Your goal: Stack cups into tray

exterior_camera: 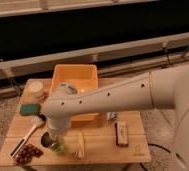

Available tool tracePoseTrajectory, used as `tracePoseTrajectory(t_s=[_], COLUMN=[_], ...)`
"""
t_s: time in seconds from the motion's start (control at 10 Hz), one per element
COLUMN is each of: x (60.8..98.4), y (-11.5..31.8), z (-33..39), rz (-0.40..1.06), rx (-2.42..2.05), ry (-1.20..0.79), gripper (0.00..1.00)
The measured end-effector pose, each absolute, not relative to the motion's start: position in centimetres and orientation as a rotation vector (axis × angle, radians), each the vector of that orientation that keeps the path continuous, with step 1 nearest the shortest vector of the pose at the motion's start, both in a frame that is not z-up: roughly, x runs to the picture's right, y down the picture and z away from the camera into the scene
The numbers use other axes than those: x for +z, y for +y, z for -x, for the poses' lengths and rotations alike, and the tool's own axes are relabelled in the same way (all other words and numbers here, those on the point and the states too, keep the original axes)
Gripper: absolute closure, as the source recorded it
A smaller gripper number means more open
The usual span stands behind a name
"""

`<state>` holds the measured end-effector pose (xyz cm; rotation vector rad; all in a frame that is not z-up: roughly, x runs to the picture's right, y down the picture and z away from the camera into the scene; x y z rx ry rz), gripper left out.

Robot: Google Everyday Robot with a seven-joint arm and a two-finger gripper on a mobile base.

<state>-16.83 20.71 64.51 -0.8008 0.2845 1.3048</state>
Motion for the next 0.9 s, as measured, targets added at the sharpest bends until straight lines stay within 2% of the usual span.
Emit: tracePoseTrajectory(t_s=[0.2,0.3,0.6,0.7,0.8,0.9], x=[65.1,65.5,66.4,67.0,67.2,67.5], y=[20.9,21.0,21.4,21.6,21.7,21.7], z=[16.5,16.3,16.2,16.1,16.1,16.1], rz=[0.803,0.810,0.823,0.826,0.823,0.816], rx=[1.313,1.314,1.311,1.313,1.314,1.314], ry=[0.305,0.322,0.357,0.378,0.383,0.386], gripper=[1.00,0.96,0.70,0.46,0.39,0.37])
